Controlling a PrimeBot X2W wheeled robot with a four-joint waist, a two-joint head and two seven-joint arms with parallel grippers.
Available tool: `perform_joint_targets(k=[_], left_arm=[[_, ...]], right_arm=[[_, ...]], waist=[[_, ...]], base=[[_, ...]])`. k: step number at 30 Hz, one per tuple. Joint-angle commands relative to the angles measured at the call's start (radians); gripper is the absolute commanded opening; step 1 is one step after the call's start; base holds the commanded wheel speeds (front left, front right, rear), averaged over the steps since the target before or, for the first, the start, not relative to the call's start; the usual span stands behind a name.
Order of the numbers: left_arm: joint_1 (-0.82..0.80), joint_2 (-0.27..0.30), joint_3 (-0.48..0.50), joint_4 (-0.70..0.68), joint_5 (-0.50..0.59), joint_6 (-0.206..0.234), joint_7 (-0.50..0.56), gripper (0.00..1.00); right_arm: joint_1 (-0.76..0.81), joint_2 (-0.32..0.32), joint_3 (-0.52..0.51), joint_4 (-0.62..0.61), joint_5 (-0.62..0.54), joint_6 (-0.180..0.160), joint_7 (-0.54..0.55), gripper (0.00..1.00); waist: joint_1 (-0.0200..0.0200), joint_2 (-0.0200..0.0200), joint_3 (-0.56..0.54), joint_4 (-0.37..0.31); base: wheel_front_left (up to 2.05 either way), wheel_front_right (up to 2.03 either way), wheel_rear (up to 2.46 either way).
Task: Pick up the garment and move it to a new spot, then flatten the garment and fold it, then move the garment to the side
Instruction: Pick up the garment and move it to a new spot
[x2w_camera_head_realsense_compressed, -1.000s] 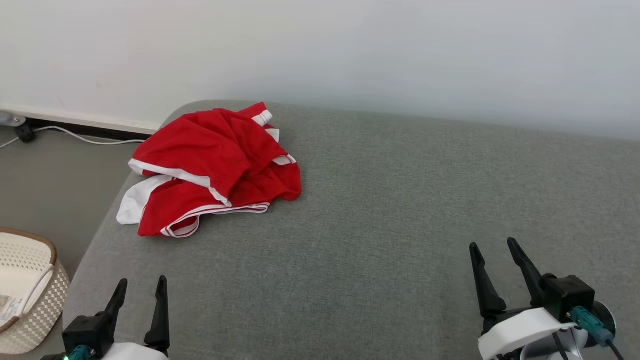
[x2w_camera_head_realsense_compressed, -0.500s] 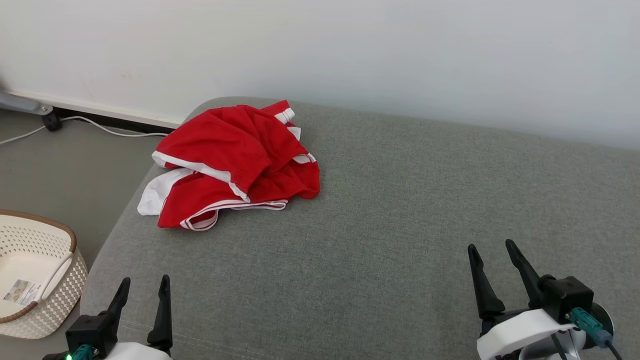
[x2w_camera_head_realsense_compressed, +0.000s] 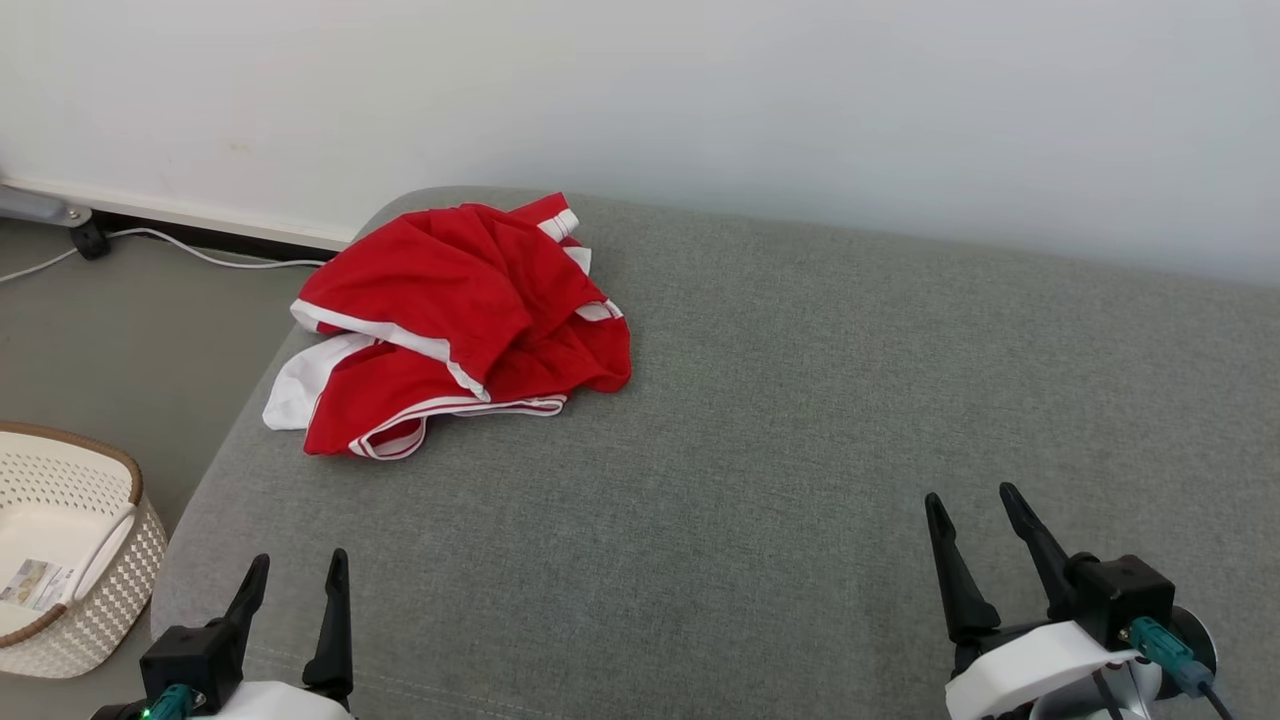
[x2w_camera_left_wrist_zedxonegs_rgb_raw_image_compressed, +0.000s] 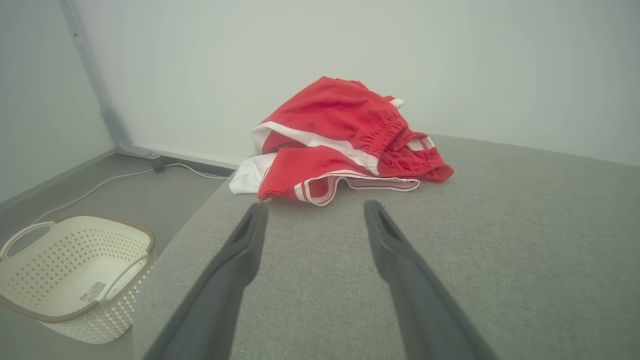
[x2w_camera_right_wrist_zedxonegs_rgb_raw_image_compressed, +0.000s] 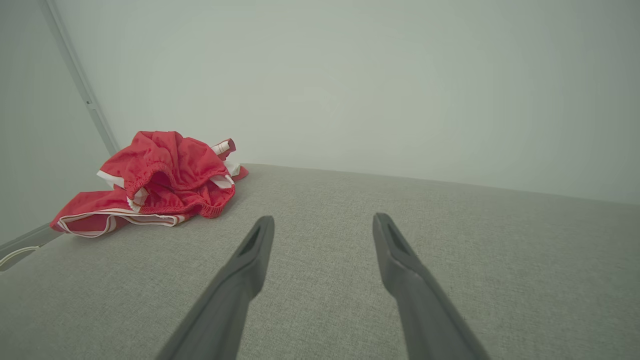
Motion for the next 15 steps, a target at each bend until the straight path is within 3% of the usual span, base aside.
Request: perform_joint_targets(k=[1,7,15], left_arm=[[-0.047,0.021,0.03,-0.029,-0.013,0.008,0.005,1.0],[-0.087,0.024,0.01,-0.012,-0.04,-0.024,0.059,1.0],[-0.269,0.046,-0.011,0.099,-0.099,-0.103,0.178,1.0]], right_arm=[[-0.026,-0.007,0.023,-0.018,0.007,0.0,-0.013,1.0],[-0.043,-0.007,0.036,-0.021,0.002,0.0,-0.013,1.0],[-0.1,-0.007,0.051,-0.021,-0.024,0.0,-0.013,1.0]], waist=[[-0.0001,0.0,0.003,-0.001],[-0.0001,0.0,0.048,-0.01],[-0.0001,0.0,0.151,-0.045]], base=[[0.0,0.0,0.0],[0.0,0.0,0.0],[0.0,0.0,0.0]])
